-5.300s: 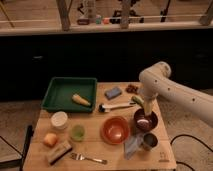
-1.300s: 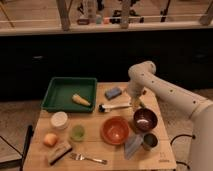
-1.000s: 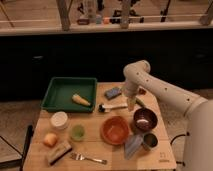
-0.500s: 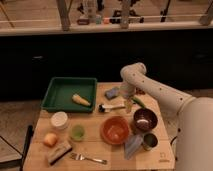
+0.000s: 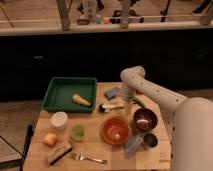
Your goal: Place brush in plastic cup
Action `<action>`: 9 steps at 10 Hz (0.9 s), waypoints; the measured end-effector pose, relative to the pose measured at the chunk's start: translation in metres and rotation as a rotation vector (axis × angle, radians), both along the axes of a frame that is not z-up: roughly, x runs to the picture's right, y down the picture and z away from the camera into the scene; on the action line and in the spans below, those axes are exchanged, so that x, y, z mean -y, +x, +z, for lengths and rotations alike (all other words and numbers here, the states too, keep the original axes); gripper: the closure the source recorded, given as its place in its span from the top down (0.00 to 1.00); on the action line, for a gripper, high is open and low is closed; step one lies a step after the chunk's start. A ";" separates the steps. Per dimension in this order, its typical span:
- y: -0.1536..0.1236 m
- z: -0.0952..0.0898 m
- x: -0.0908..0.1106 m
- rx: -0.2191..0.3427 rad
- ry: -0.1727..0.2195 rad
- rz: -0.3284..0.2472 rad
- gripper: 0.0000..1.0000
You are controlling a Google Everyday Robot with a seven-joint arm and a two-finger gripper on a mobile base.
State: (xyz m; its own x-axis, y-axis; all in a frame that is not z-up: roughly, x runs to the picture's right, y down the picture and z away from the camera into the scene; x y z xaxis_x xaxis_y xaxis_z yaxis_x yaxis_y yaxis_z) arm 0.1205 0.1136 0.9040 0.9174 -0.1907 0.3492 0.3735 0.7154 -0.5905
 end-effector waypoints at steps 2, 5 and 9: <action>0.001 0.007 -0.001 -0.005 -0.001 0.007 0.80; -0.001 0.015 -0.002 -0.007 -0.007 0.014 0.75; 0.002 0.023 -0.008 -0.012 -0.024 0.025 0.36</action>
